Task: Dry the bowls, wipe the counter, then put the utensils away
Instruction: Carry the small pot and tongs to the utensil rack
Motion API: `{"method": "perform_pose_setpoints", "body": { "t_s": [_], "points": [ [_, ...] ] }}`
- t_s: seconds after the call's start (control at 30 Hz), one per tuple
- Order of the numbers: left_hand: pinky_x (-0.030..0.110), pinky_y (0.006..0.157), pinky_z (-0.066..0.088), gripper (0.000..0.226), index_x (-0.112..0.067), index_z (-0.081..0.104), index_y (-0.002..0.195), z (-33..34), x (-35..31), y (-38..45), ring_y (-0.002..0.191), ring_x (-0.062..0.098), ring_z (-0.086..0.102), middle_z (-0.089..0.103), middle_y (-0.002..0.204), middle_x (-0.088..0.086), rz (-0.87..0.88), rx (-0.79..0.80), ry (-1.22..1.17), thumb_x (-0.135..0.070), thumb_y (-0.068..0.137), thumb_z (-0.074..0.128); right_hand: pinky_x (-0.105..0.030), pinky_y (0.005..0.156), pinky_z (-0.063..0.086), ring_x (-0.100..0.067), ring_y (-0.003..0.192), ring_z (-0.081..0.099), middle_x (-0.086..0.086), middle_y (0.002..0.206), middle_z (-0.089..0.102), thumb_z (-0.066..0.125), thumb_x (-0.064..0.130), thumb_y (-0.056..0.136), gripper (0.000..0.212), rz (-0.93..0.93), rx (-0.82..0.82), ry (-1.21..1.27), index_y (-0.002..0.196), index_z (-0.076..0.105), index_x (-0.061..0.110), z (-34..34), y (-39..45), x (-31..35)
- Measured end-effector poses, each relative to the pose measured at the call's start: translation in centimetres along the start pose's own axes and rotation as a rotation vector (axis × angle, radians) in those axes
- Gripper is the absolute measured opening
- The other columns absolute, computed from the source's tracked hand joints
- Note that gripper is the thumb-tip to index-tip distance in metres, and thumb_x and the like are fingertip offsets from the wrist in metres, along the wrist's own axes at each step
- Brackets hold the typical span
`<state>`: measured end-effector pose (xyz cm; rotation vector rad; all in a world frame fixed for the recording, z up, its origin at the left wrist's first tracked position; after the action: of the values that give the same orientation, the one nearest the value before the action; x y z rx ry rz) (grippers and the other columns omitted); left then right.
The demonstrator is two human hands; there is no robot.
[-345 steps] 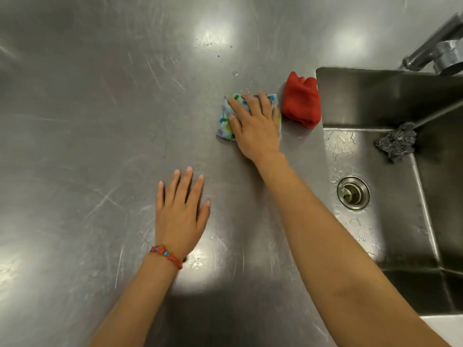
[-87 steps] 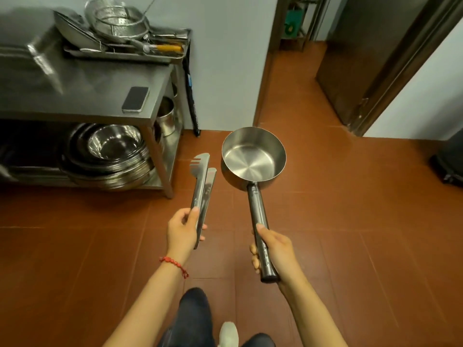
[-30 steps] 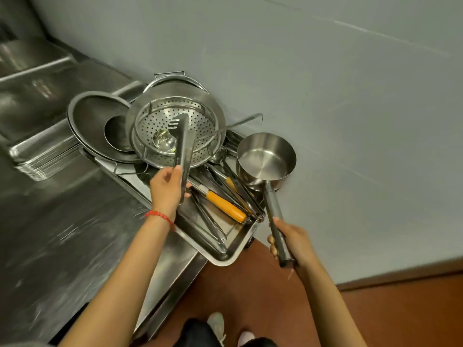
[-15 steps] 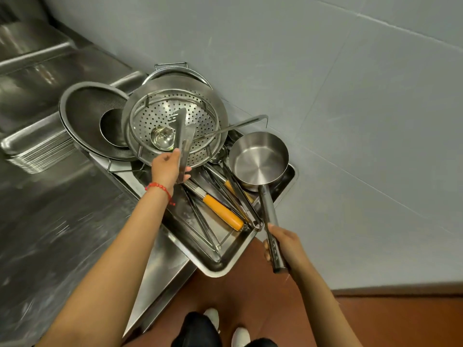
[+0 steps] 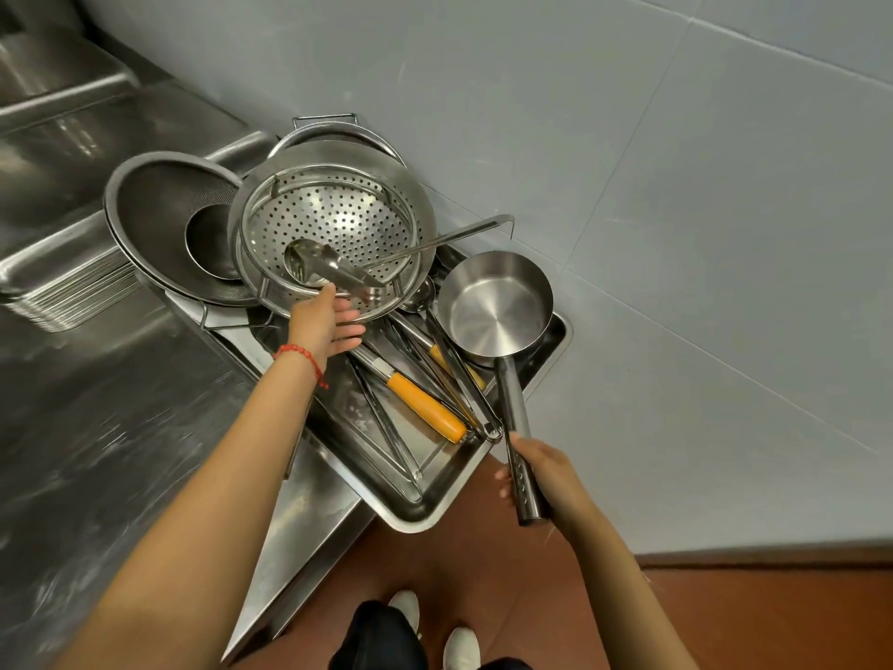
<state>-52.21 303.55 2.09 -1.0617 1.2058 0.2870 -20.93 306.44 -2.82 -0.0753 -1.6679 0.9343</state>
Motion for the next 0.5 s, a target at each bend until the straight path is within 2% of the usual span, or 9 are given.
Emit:
{"method": "perform_pose_setpoints", "body": {
  "t_s": [0.13,0.2,0.27,0.3,0.37,0.5],
  "points": [
    [0.018,0.039,0.051,0.030,-0.011,0.057,0.084,-0.3,0.6,-1.5,0.060,0.015,0.057,0.063,0.086,0.008,0.092,-0.012,0.044,-0.034,0.096,0.040,-0.016,0.049,0.048,-0.010,0.059,0.066,0.000,0.073,0.068,0.051,0.034,0.091,0.034,-0.113,-0.147,-0.218,0.106,0.057,0.005,-0.4,-0.1,1.2],
    [0.024,0.051,0.054,0.026,-0.010,0.058,0.092,-0.3,1.3,-2.7,0.063,0.015,0.059,0.065,0.095,0.011,0.205,-0.020,0.145,-0.031,0.095,0.043,-0.015,0.057,0.042,-0.009,0.073,0.062,0.003,0.085,0.063,0.051,0.035,0.091,0.038,-0.208,-0.274,-0.376,0.119,0.052,0.010,-0.9,-0.2,2.5],
    [0.034,0.073,0.054,0.023,-0.011,0.060,0.097,-0.4,1.9,-4.1,0.078,0.020,0.062,0.066,0.102,0.013,0.344,-0.052,0.290,-0.029,0.093,0.045,-0.021,0.072,0.041,-0.014,0.092,0.058,-0.003,0.103,0.062,0.052,0.036,0.089,0.042,-0.305,-0.348,-0.437,0.125,0.049,0.014,-1.1,-0.3,4.0],
    [0.033,0.081,0.049,0.024,-0.011,0.061,0.100,-0.4,2.3,-5.0,0.087,0.022,0.062,0.066,0.104,0.013,0.413,-0.070,0.375,-0.028,0.092,0.047,-0.024,0.078,0.040,-0.016,0.099,0.057,-0.005,0.110,0.061,0.053,0.035,0.089,0.042,-0.359,-0.353,-0.451,0.125,0.050,0.015,-0.9,-0.4,4.6],
    [0.028,0.085,0.043,0.027,-0.009,0.061,0.110,-0.2,3.1,-6.9,0.097,0.021,0.059,0.065,0.108,0.013,0.539,-0.091,0.523,-0.026,0.091,0.050,-0.027,0.083,0.041,-0.017,0.105,0.055,-0.006,0.118,0.059,0.052,0.035,0.089,0.042,-0.454,-0.335,-0.512,0.126,0.050,0.015,-0.3,-0.7,5.6],
    [0.043,0.096,0.042,0.037,-0.007,0.051,0.123,0.5,5.6,-10.4,0.111,0.029,0.054,0.058,0.122,0.015,0.714,-0.108,0.803,-0.026,0.092,0.049,-0.027,0.087,0.037,-0.019,0.113,0.051,-0.007,0.128,0.054,0.050,0.034,0.091,0.043,-0.578,-0.249,-0.736,0.129,0.047,0.015,0.8,-1.5,5.7]
  ]
}}
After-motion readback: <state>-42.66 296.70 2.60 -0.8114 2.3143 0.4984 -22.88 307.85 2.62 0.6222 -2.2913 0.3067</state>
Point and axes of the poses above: each hand's wrist, its own y-axis towards the middle knuckle, its own z-axis out of the palm, x = y × z, the point moved 3 cm from there along y, towards the middle knuckle
